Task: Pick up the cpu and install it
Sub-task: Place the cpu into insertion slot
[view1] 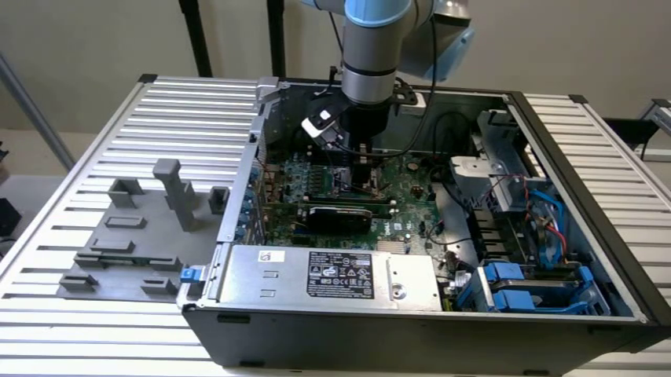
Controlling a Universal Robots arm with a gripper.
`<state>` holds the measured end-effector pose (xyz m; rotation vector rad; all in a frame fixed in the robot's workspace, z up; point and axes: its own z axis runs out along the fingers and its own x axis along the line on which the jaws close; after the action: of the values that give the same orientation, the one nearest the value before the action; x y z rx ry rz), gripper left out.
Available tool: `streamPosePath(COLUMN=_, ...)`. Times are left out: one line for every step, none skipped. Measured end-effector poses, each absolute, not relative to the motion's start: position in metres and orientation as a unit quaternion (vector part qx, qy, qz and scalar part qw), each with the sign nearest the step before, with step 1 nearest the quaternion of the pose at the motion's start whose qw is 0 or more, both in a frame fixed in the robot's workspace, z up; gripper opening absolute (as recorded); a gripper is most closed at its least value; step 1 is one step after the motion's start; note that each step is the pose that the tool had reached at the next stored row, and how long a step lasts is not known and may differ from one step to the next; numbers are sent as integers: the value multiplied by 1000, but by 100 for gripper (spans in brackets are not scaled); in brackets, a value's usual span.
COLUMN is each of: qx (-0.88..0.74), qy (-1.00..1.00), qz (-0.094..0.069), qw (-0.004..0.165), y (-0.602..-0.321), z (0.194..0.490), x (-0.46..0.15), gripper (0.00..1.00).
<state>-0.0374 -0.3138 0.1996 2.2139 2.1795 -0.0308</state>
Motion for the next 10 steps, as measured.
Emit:
streamPosePath(qx=713, qy=701, qz=-10, qw=17, y=-314, z=200, x=-37, gripper=55)
streamPosePath(qx=713, qy=701, qz=-10, qw=17, y=-314, z=199, x=-37, gripper=55)
streamPosePath(qx=713, qy=701, qz=-10, qw=17, y=-314, z=199, x=-37, gripper=55)
streamPosePath(qx=713, qy=700, qz=-10, qw=17, y=-314, z=199, x=-37, gripper=55)
streamPosePath(qx=714, qy=700, qz=-10, qw=17, y=-314, z=199, x=-37, gripper=55)
streamPosePath(qx=714, qy=700, qz=-10, qw=17, y=-314, z=199, x=-37, gripper=55)
streamPosePath(qx=714, qy=700, qz=-10, qw=17, y=-314, z=199, x=-37, gripper=55)
streamPosePath(qx=714, qy=700, qz=-10, qw=17, y=-314, z=199, x=-37, gripper=55)
streamPosePath(qx=714, qy=700, qz=-10, qw=17, y=-314, z=199, x=-37, gripper=55)
streamPosePath(qx=714, qy=700, qz=-10, qw=17, y=-314, z=199, x=-37, gripper=55)
